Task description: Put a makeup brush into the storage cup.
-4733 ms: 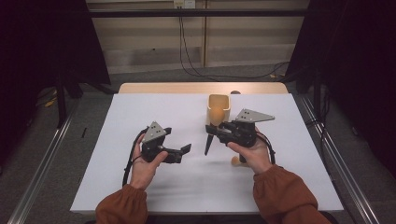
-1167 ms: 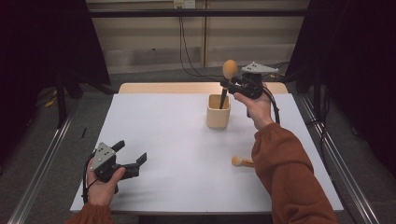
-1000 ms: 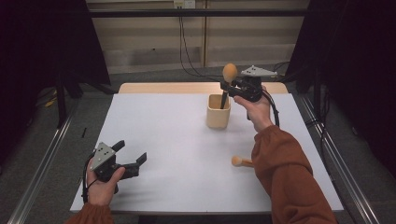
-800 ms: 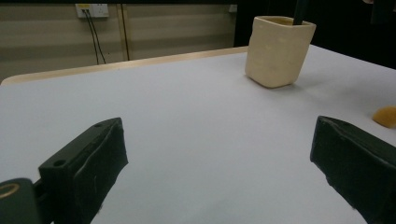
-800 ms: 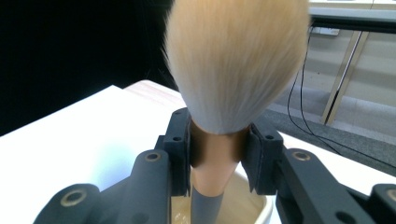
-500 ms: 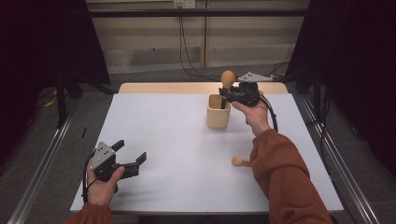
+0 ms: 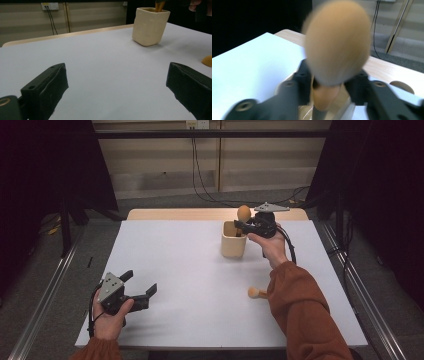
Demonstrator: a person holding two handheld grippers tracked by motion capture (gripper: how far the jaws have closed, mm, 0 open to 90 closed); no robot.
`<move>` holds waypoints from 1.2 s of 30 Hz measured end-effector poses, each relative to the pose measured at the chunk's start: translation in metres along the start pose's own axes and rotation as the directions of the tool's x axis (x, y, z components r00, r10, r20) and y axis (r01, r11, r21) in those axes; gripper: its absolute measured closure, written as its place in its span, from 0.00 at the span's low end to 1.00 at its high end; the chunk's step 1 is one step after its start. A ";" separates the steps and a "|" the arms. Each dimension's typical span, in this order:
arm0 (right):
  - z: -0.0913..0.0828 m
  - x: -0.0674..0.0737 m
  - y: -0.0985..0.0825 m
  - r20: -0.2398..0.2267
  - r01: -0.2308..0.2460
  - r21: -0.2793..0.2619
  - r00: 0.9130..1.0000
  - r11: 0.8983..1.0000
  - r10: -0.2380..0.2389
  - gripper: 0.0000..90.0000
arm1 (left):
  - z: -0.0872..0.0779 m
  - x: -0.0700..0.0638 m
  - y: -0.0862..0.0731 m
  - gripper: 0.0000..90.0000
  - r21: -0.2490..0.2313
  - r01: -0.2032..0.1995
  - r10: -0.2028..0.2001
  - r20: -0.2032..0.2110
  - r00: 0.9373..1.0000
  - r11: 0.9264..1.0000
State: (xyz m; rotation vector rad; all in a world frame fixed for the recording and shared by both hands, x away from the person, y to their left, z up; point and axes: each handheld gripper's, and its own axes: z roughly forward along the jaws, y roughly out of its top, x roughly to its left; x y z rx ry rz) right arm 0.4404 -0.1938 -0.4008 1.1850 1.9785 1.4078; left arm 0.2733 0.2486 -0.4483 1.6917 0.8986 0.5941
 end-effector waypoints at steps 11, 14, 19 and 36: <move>-0.003 0.000 -0.010 0.046 -0.013 -0.028 0.999 1.000 0.014 0.22 | 0.000 0.000 0.000 0.04 0.001 0.005 -0.005 0.002 1.000 1.000; -0.006 0.002 -0.009 0.064 -0.009 -0.046 0.998 0.999 0.012 0.13 | -0.001 0.001 0.000 0.04 0.000 0.006 -0.006 0.001 1.000 1.000; -0.015 0.003 -0.009 0.057 -0.013 -0.080 0.998 0.997 0.018 0.06 | -0.002 0.001 -0.001 0.04 -0.001 0.007 -0.007 -0.001 1.000 1.000; -0.049 0.002 -0.024 0.021 -0.001 -0.115 1.000 0.993 0.004 0.02 | -0.006 0.000 -0.001 0.04 0.001 0.003 -0.003 0.001 1.000 1.000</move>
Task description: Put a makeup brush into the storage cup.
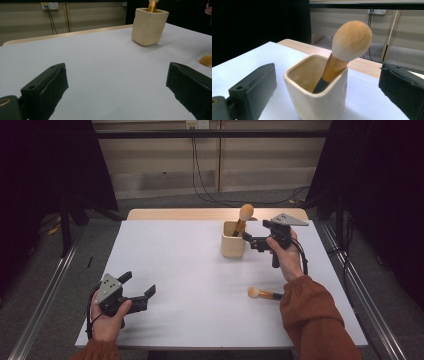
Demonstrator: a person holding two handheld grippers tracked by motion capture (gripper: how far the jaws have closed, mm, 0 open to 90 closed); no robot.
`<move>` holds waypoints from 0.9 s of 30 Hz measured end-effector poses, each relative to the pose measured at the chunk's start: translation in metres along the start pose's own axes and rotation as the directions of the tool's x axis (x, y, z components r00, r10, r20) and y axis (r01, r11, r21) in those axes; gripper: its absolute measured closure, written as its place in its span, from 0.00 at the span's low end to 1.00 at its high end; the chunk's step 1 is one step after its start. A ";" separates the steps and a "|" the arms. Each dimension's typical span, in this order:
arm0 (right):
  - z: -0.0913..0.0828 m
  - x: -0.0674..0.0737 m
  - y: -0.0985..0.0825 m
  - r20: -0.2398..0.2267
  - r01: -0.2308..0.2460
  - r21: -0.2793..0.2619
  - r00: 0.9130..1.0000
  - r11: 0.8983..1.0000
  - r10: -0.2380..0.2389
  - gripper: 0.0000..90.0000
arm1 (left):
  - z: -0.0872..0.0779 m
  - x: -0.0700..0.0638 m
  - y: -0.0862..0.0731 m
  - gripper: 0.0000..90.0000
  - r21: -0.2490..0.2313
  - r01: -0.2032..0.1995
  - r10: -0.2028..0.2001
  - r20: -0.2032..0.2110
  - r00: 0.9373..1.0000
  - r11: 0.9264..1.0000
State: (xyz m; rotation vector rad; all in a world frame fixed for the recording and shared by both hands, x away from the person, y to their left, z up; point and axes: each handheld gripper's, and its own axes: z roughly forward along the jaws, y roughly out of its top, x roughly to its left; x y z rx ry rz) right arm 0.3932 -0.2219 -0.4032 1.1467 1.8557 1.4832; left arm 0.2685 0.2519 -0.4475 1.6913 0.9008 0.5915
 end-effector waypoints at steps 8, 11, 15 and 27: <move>-0.023 0.001 -0.006 0.035 0.014 -0.018 0.999 1.000 -0.014 0.03 | -0.001 -0.002 0.000 0.04 -0.008 0.000 0.000 0.005 1.000 1.000; -0.030 0.004 -0.010 0.034 0.006 -0.015 0.999 1.000 -0.005 0.02 | -0.001 -0.001 0.000 0.04 -0.006 0.002 -0.002 0.002 1.000 1.000; -0.040 0.007 -0.015 0.026 0.014 -0.028 1.000 0.999 -0.013 0.02 | -0.002 -0.001 0.000 0.04 -0.007 0.004 -0.004 0.000 1.000 1.000; -0.069 0.009 -0.034 0.033 0.012 -0.025 0.999 1.000 -0.011 0.02 | -0.003 -0.002 0.000 0.05 -0.008 -0.001 0.001 0.004 1.000 1.000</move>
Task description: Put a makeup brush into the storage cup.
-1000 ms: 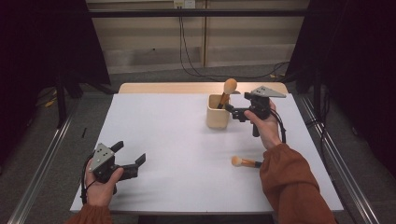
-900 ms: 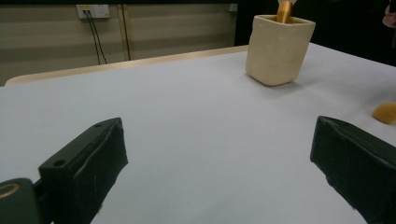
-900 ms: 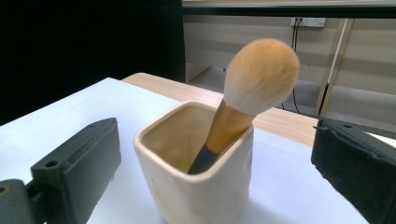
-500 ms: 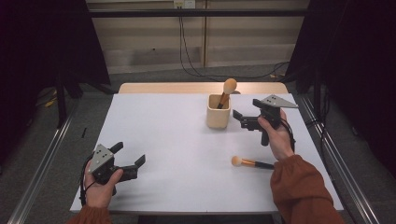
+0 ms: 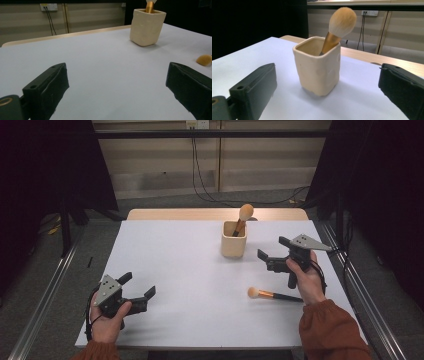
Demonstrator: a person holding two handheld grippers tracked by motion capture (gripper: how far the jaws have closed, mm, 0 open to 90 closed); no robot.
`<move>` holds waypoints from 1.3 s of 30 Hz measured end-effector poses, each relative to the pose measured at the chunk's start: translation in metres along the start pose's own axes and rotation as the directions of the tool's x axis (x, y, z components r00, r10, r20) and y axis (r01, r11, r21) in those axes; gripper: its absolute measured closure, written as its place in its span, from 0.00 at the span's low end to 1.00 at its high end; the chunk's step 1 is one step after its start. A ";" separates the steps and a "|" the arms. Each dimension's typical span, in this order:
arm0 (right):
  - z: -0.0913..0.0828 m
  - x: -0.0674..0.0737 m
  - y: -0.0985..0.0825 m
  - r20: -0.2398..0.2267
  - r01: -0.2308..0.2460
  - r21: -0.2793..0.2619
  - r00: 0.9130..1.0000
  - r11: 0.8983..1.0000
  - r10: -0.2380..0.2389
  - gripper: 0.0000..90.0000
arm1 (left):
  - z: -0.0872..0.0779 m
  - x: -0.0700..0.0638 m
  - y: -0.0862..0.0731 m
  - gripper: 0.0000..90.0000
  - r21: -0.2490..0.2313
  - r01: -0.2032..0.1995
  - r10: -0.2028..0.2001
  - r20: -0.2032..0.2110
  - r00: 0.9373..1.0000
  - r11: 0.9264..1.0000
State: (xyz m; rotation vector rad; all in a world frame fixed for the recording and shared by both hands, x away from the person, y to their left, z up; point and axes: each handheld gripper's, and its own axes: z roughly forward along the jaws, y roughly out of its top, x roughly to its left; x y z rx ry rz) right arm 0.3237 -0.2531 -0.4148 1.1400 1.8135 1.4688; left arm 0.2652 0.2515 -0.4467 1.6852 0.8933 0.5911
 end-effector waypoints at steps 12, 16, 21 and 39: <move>-0.028 -0.001 -0.012 0.025 0.004 0.010 1.000 1.000 -0.004 0.02 | -0.003 0.001 -0.002 0.04 0.000 0.009 -0.009 -0.007 1.000 1.000; -0.035 0.003 -0.018 0.015 0.013 0.027 1.000 1.000 -0.013 0.02 | -0.004 0.001 -0.002 0.04 0.002 0.007 -0.007 -0.014 1.000 1.000; -0.045 0.005 -0.029 0.018 0.018 0.039 1.000 0.999 -0.019 0.02 | -0.006 -0.002 -0.001 0.04 0.006 -0.001 0.001 -0.004 1.000 1.000; -0.092 0.002 -0.054 0.037 -0.012 0.034 0.999 0.999 0.010 0.01 | -0.014 -0.009 -0.003 0.04 0.010 0.004 -0.004 -0.005 1.000 1.000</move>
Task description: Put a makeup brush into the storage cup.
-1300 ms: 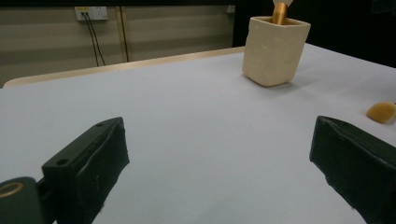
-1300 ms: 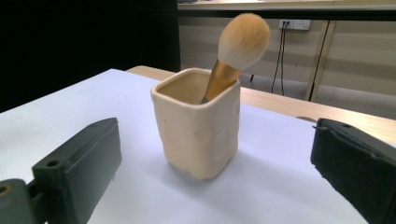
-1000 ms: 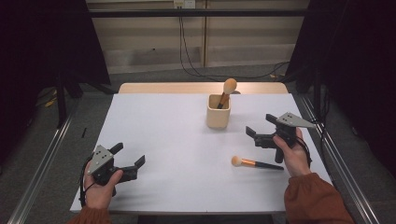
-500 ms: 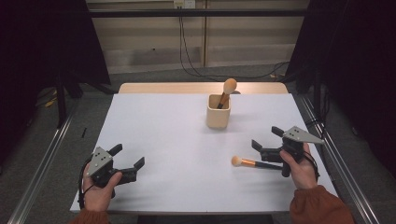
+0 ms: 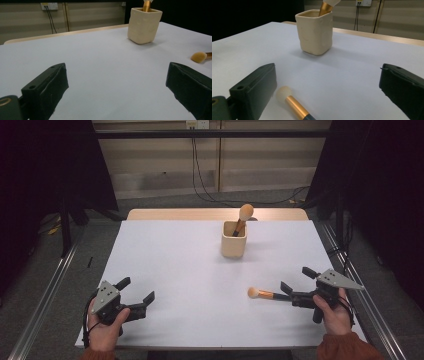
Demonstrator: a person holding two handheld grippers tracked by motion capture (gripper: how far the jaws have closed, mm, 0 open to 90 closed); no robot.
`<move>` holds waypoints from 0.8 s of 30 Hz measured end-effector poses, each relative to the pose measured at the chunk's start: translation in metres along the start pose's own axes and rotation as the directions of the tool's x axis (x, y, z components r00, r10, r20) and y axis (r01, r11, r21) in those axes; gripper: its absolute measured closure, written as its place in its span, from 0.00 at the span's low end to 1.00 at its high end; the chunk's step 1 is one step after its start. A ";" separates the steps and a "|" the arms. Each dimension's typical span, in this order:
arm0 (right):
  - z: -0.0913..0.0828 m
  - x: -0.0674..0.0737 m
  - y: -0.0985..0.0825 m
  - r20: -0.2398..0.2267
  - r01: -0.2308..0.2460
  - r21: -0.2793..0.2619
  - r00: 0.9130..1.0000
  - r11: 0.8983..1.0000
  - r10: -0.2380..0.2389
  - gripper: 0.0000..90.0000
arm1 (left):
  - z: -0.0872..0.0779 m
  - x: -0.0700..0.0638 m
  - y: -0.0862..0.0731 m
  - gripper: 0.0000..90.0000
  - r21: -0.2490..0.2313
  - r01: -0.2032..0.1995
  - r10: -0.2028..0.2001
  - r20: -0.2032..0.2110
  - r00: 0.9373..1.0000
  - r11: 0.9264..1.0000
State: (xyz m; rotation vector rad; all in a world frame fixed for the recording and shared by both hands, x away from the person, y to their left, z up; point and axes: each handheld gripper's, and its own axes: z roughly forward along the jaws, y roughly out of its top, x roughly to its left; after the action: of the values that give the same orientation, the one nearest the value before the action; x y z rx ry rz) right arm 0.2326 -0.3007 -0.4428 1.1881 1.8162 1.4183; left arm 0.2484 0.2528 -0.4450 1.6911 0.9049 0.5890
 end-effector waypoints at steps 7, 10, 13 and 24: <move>-0.006 -0.009 -0.002 0.012 -0.025 -0.005 1.000 1.000 0.025 0.01 | 0.000 0.000 0.000 0.04 -0.002 -0.003 0.003 0.003 1.000 1.000; -0.006 -0.009 -0.003 0.014 -0.025 -0.006 1.000 1.000 0.025 0.01 | 0.000 0.001 0.000 0.04 -0.001 -0.004 0.004 -0.002 1.000 1.000; -0.005 -0.007 -0.003 0.005 -0.012 -0.001 1.000 1.000 0.012 0.01 | 0.001 0.001 0.000 0.04 -0.003 0.005 -0.005 0.002 1.000 1.000; 0.005 0.001 0.002 -0.011 0.011 0.003 1.000 1.000 -0.011 0.02 | 0.000 0.006 -0.002 0.04 -0.001 0.009 -0.009 -0.005 1.000 1.000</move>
State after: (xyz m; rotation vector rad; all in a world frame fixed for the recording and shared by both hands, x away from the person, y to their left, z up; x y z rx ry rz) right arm 0.2372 -0.2972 -0.4424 1.1726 1.8301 1.4189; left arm 0.2515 0.2580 -0.4473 1.6846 0.9152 0.5878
